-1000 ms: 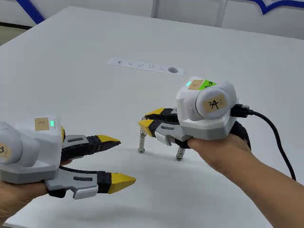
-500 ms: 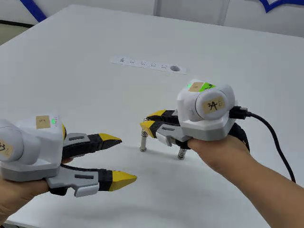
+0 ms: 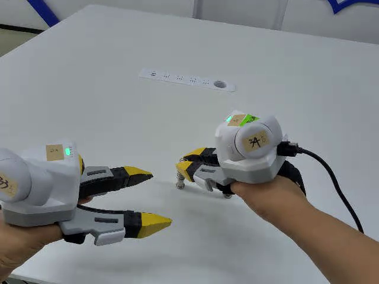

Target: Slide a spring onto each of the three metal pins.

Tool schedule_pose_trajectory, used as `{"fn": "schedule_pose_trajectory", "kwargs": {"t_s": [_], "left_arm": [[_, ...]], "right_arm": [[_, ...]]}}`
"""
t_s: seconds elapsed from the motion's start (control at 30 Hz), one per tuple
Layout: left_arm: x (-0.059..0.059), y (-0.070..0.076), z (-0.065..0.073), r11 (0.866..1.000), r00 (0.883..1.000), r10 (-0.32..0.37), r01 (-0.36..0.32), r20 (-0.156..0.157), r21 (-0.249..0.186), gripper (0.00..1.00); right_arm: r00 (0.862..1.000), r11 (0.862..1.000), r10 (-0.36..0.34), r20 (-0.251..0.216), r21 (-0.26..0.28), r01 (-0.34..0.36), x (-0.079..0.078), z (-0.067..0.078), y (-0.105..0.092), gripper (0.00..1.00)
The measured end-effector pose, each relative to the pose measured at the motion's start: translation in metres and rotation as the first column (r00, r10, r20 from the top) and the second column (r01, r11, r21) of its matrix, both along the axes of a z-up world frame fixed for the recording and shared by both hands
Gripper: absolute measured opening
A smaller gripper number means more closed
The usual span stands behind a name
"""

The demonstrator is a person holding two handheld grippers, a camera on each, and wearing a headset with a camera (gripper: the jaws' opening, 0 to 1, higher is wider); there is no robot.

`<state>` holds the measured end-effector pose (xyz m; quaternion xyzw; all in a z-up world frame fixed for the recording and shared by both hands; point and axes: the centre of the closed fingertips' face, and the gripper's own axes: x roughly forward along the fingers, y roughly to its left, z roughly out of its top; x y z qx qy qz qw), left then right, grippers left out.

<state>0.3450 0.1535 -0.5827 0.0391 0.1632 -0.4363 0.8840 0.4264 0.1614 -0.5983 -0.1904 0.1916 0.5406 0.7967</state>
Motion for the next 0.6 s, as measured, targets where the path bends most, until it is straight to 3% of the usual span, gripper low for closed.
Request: {"fn": "schedule_pose_trajectory", "kwargs": {"t_s": [0.23,0.6], "left_arm": [[0.000,0.001,0.000,1.000,1.000,0.005,-0.005,0.001,-0.001,0.55],[0.001,0.001,0.002,1.000,1.000,0.011,-0.011,0.003,0.001,0.55]], "right_arm": [[1.000,1.000,0.000,-0.020,-0.029,-0.001,-0.003,-0.012,-0.001,0.12],[0.999,0.999,-0.001,-0.041,-0.048,-0.001,-0.005,-0.021,-0.004,0.12]]}}
